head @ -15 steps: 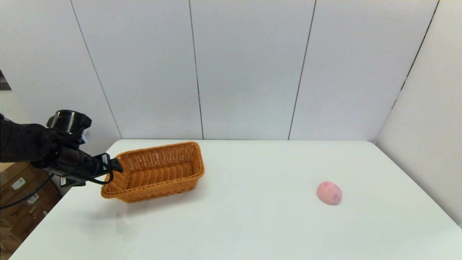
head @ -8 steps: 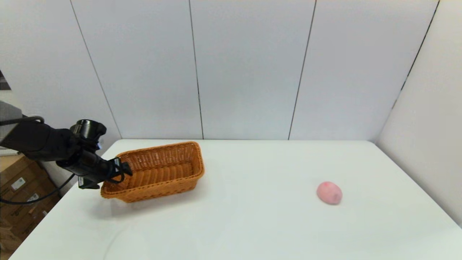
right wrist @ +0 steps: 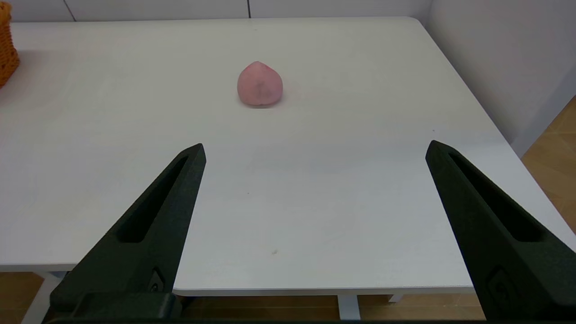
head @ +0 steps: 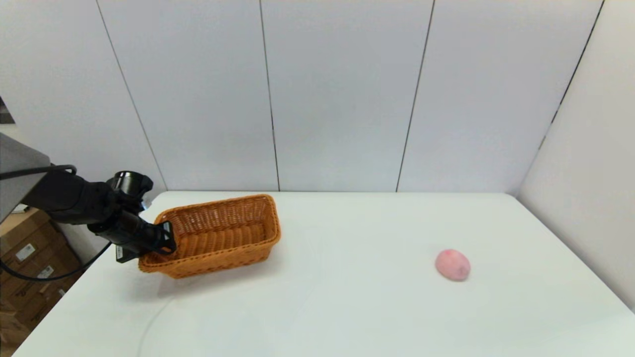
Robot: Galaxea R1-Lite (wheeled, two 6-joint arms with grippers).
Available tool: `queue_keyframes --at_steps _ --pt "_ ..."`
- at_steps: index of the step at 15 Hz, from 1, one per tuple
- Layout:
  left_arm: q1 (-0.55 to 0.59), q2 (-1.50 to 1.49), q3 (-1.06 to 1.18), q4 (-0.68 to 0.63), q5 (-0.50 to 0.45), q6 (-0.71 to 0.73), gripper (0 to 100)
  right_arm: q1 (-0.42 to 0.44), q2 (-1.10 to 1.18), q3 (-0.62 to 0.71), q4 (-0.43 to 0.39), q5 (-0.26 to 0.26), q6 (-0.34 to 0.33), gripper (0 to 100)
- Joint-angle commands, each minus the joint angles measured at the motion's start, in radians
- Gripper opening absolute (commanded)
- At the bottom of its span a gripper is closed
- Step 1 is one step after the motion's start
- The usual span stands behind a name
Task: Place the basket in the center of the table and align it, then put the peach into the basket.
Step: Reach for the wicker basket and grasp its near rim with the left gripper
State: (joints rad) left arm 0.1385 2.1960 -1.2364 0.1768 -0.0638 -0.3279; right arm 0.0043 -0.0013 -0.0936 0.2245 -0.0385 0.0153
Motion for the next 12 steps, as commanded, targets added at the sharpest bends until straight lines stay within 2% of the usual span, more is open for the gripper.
queue_keyframes --at_steps 1,3,7,12 --pt "0.001 0.005 -0.005 0.003 -0.022 -0.003 0 0.000 0.000 0.000 0.001 0.000 0.000 100" --pt "0.010 0.002 -0.006 0.020 -0.059 -0.005 0 0.000 0.000 0.000 0.001 0.000 0.000 100" --pt "0.021 -0.039 -0.009 0.062 -0.228 -0.025 0 0.000 0.000 0.000 0.001 0.000 0.000 100" --pt "0.012 -0.117 -0.015 0.141 -0.329 -0.028 0 0.000 0.000 0.000 0.001 0.000 0.000 100"
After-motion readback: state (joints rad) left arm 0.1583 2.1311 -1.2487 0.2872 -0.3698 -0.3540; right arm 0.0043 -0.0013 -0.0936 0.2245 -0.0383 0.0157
